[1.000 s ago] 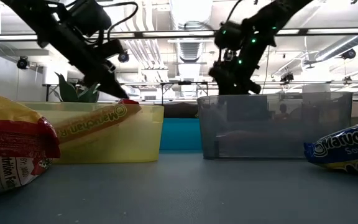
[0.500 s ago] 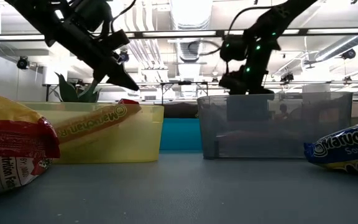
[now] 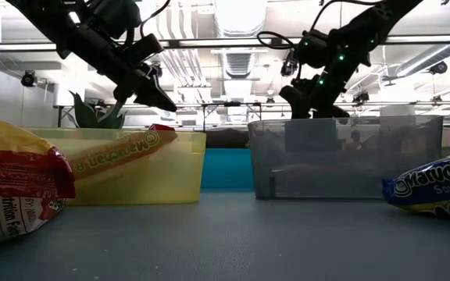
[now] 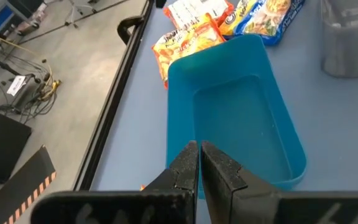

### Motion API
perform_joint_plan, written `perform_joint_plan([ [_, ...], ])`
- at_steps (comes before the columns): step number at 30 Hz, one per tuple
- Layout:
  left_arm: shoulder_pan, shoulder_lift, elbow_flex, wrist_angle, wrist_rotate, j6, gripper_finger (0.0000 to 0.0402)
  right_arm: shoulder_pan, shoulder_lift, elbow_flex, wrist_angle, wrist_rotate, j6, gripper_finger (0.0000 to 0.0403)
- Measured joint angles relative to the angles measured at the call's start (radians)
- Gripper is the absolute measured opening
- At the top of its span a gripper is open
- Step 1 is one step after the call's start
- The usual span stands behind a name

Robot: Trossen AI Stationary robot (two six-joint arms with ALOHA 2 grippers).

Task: Sort Maruchan noodles
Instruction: Put the orange noodle pack into the black bin

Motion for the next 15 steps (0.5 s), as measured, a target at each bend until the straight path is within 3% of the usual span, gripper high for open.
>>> perform_joint_plan([
  [8,0.000,-0.001,0.000,0.002,-0.001,-0.028,0.0000,-0.010,0.017,0.072,-0.023,-0.022,0.020,0.0226],
  [15,0.000,-0.001,0.000,0.002,-0.001,-0.030,0.0000,-0.109,0.065,0.107,-0.004,-0.374,0.069,0.0226],
])
